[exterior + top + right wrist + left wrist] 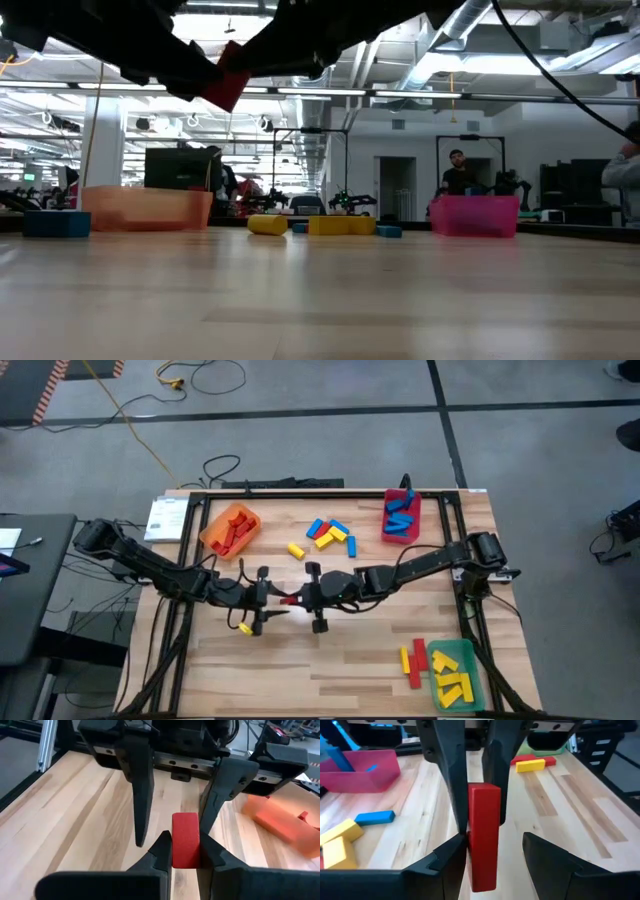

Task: Sort blocks
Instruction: Put the red block into the orange bin

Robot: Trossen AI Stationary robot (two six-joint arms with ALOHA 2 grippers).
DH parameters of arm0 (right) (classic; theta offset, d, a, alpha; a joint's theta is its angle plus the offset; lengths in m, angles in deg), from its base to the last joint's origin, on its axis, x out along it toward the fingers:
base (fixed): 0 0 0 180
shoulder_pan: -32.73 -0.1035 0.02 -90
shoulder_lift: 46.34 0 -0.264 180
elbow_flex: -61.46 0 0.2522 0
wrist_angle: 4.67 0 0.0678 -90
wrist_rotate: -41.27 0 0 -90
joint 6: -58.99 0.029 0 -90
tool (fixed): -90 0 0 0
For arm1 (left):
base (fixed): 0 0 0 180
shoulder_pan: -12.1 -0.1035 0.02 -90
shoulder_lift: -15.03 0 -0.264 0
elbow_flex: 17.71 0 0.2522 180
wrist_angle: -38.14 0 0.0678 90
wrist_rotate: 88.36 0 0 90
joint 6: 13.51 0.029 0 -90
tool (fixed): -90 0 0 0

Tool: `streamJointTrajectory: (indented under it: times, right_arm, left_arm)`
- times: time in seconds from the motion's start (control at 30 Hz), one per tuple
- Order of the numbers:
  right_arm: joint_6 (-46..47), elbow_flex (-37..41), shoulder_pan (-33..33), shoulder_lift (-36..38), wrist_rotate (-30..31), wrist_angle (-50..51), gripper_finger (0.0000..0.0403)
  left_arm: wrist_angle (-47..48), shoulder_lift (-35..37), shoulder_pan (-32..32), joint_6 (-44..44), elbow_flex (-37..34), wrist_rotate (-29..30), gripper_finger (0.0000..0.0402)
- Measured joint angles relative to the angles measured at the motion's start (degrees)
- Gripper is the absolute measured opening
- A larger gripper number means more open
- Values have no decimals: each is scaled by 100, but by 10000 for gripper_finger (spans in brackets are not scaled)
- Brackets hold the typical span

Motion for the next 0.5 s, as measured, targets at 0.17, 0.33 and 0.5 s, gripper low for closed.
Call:
streamJointTrajectory:
  times: [0.17, 0.33, 0.5]
  right_arm:
    - [30, 0, 12, 0, -1, -5, 57]
    - [29, 0, 38, -1, -1, -79, 57]
    - [30, 0, 73, -4, -7, -134, 56]
  left_arm:
    - [100, 0, 10, 62, 0, 171, 189]
    - [110, 0, 10, 86, 0, 191, 189]
    - [109, 0, 9, 56, 0, 206, 188]
